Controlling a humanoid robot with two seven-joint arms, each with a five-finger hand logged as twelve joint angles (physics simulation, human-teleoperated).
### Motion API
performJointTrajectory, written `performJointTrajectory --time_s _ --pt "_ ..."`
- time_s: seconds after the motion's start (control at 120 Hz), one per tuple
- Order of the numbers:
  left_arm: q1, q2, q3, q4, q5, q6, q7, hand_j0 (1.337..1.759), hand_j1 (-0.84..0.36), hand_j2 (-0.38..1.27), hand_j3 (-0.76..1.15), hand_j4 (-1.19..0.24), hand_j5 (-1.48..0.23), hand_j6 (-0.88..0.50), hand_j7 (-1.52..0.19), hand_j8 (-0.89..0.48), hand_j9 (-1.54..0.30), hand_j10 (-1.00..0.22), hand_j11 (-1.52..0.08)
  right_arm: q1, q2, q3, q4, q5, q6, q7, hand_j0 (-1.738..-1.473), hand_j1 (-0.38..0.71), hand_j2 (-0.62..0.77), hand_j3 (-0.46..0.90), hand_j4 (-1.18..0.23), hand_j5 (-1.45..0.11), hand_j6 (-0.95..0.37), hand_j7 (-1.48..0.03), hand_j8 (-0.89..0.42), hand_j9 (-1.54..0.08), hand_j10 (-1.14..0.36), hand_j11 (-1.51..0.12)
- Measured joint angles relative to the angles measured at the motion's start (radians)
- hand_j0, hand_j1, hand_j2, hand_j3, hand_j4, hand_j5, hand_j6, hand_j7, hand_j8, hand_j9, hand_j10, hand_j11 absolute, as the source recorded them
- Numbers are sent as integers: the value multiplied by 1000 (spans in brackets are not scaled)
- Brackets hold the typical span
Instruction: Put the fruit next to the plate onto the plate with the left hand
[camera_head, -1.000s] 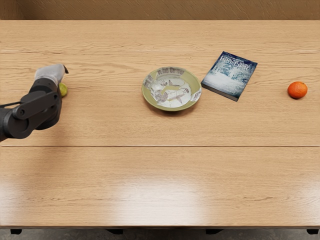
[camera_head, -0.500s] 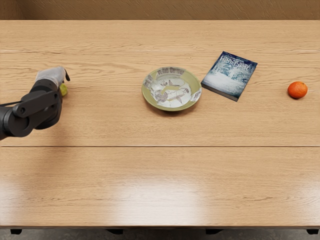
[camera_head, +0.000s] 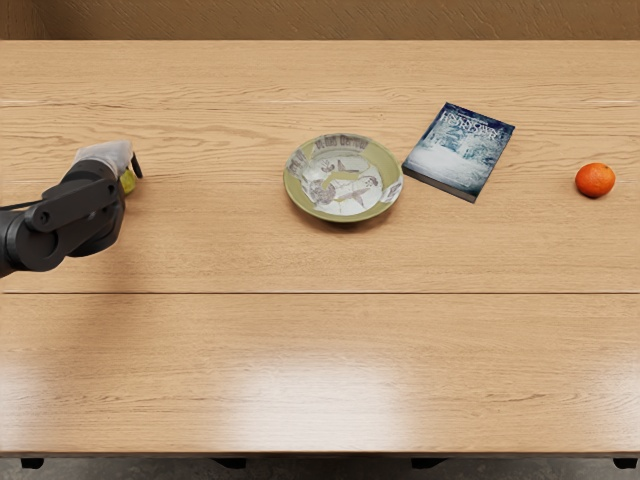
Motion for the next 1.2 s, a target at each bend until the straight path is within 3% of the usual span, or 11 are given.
performJointTrajectory --time_s 0.083,0.3,0.483,0.7,0.875,1.008,1.125,1.2 --pt "-7 0 0 0 -15 -17 1 1657 -264 144 0 -647 -590 -330 -636 -309 -700 -580 -704 0 0 0 0 0 0 0 -1658 -349 0 0 0 0 0 0 0 0 0 0" --pt "-36 5 0 -2 -82 -70 1 1658 -323 168 0 -622 -714 -456 -730 -427 -761 -597 -757 0 0 0 0 0 0 0 -1658 -349 0 0 0 0 0 0 0 0 0 0" --pt "-37 5 0 -2 -94 -88 3 1652 -366 114 0 -663 -722 -392 -760 -353 -810 -612 -805 0 0 0 0 0 0 0 -1658 -349 0 0 0 0 0 0 0 0 0 0" --pt "-37 6 0 -2 -104 -96 3 1652 -353 251 0 -680 -786 -430 -817 -402 -855 -646 -854 0 0 0 0 0 0 0 -1658 -349 0 0 0 0 0 0 0 0 0 0" --pt "-35 5 0 -2 -106 -98 3 1650 -291 150 0 -687 -827 -471 -859 -433 -886 -657 -884 0 0 0 0 0 0 0 -1658 -349 0 0 0 0 0 0 0 0 0 0" --pt "-38 6 0 -2 -117 -98 4 1651 -283 234 -7 -687 -862 -497 -878 -474 -900 -668 -899 0 0 0 0 0 0 0 -1658 -349 0 0 0 0 0 0 0 0 0 0" --pt "-61 6 1 -2 -162 -99 4 1653 -302 405 -4 -697 -891 -516 -899 -485 -914 -685 -913 0 0 0 0 0 0 0 -1658 -349 0 0 0 0 0 0 0 0 0 0" --pt "-98 8 0 -2 -219 -118 5 1654 -316 398 -3 -698 -907 -504 -911 -476 -921 -691 -920 0 0 0 0 0 0 0 -1658 -349 0 0 0 0 0 0 0 0 0 0"
